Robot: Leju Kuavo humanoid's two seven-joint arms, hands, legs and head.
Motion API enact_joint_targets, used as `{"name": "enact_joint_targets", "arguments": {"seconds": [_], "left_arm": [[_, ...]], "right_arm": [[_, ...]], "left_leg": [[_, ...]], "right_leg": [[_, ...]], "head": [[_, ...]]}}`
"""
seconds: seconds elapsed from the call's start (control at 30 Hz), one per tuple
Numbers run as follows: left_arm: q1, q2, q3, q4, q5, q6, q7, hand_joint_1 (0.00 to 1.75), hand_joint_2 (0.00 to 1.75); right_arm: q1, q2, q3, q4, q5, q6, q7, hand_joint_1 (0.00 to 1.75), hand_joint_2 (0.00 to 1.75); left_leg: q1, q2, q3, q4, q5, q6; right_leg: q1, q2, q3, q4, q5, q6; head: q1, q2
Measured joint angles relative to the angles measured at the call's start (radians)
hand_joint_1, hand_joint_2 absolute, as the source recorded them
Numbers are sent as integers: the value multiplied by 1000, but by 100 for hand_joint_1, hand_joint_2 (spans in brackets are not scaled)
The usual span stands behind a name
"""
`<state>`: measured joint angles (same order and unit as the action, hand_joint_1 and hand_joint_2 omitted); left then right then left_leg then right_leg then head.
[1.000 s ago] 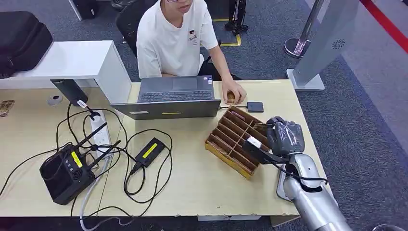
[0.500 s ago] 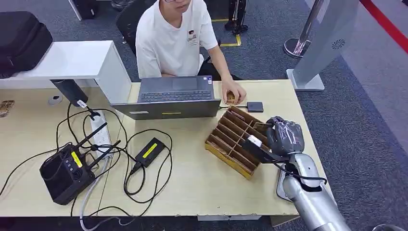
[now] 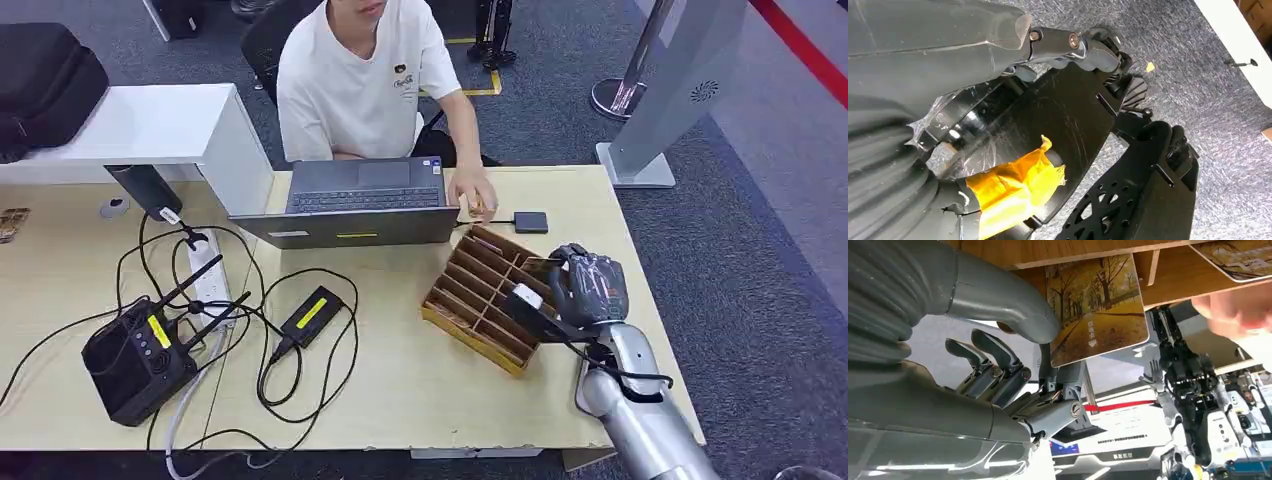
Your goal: Pass the card to the sensor for recognition and then transmit it.
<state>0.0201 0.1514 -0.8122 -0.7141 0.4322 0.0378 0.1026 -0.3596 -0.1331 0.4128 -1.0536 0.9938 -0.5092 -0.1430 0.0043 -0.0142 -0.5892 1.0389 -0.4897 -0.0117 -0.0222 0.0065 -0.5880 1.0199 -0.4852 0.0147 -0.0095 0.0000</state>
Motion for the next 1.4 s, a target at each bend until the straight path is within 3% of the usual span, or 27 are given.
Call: {"name": "enact_joint_targets", "arguments": {"seconds": [0.97, 1.4], "left_arm": [[-6, 0, 0, 0, -8, -18, -9, 0, 175], [-10, 0, 0, 2, -11, -30, -10, 0, 175]], "right_arm": [[4, 20, -22, 0, -20, -32, -22, 175, 175], [-38, 26, -38, -61, -29, -26, -29, 175, 175]], "left_leg": [[0, 0, 0, 0, 0, 0], [0, 0, 0, 0, 0, 0]], "right_leg": [[0, 0, 0, 0, 0, 0], [0, 0, 0, 0, 0, 0]], "head": [[0, 0], [0, 0]]}}
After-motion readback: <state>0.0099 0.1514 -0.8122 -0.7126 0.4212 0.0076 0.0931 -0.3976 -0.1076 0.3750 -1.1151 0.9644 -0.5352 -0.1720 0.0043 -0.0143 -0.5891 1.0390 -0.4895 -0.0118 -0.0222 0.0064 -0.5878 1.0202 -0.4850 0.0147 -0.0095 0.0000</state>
